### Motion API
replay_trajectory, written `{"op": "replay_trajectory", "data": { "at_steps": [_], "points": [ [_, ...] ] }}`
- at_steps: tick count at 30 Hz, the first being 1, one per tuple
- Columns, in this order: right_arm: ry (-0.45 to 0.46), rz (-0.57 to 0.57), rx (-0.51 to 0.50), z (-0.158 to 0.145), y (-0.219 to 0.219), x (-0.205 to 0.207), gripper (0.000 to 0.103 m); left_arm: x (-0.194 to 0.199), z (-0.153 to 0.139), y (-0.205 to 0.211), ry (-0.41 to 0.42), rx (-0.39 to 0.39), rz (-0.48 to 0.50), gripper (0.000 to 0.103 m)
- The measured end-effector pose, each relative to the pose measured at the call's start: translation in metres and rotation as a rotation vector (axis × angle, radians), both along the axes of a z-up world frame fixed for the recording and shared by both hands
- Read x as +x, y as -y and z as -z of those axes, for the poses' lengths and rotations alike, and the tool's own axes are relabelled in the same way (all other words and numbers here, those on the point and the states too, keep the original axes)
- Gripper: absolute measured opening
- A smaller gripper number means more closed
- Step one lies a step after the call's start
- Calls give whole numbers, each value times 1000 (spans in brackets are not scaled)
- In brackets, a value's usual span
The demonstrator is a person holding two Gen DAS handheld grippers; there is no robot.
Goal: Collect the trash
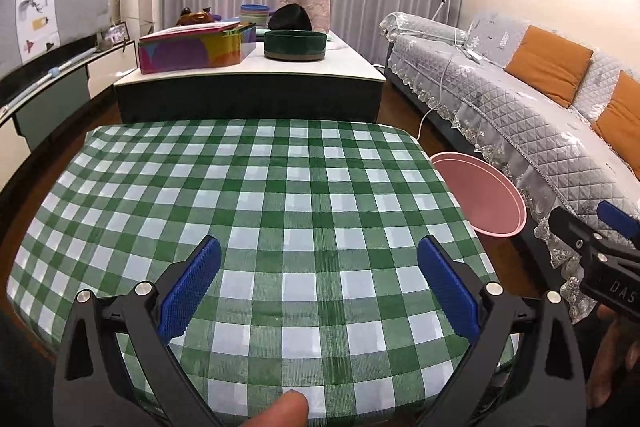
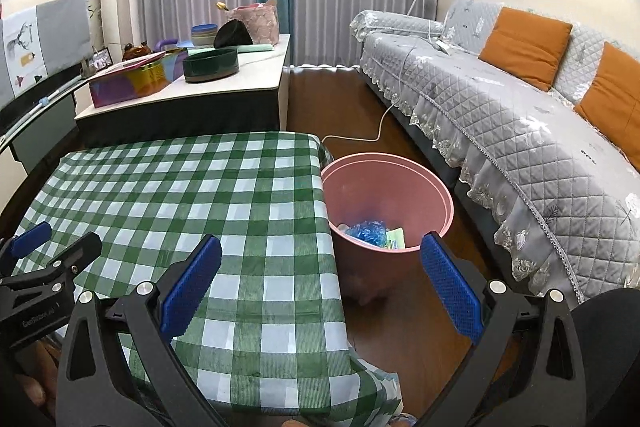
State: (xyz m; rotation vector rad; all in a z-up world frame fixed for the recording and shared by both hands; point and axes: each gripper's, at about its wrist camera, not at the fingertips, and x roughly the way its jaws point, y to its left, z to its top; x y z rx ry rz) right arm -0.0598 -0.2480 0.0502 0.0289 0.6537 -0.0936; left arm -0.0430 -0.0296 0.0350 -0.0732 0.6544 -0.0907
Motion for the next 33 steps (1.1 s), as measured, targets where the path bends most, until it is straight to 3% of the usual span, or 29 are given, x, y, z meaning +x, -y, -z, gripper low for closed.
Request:
{"op": "replay_trajectory", "data": {
  "at_steps": [33],
  "points": [
    [-5,-6,-6,4,-6,8,98,7,7,2,-12,-2,8,95]
  ]
}}
